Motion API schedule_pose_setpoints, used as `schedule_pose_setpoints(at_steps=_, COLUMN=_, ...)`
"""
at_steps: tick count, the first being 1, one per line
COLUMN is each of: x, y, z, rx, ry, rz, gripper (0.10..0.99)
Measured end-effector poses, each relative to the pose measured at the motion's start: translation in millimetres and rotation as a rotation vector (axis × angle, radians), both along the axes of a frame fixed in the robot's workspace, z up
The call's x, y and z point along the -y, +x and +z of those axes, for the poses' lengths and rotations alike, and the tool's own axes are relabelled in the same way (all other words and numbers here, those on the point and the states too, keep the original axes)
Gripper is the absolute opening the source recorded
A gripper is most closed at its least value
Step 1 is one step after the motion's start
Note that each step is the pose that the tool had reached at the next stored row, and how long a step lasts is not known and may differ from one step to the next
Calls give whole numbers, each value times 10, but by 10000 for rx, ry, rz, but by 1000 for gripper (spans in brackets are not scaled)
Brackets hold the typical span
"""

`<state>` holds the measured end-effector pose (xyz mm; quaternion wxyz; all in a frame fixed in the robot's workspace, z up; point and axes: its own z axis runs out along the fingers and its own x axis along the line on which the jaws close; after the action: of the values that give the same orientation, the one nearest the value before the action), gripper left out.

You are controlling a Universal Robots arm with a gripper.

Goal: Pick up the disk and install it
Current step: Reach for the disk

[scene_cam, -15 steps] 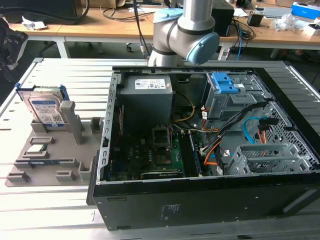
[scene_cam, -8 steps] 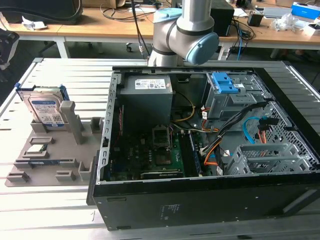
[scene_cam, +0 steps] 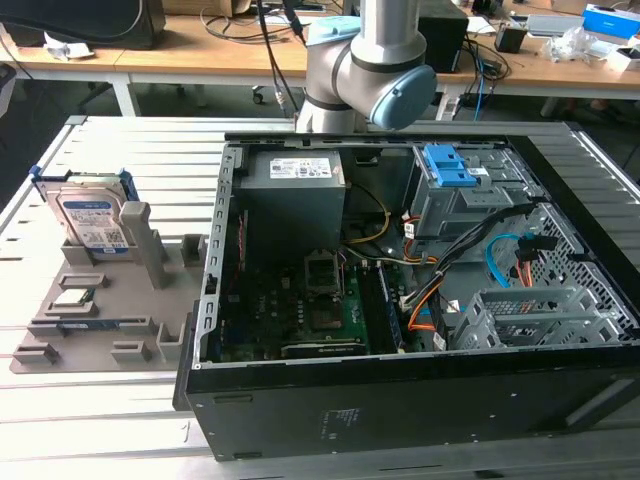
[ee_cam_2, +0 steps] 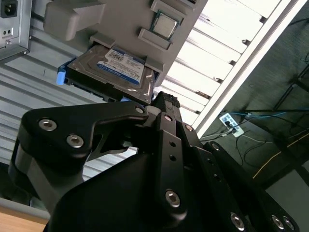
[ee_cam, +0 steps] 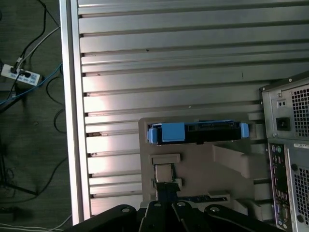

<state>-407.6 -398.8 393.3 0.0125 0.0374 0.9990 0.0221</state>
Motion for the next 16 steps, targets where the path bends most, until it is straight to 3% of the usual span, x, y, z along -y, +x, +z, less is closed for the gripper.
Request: schedule_pose_setpoints(at_steps=16, x=0, y=-35, z=0, rx=0, ry=1, rz=-1, gripper=106)
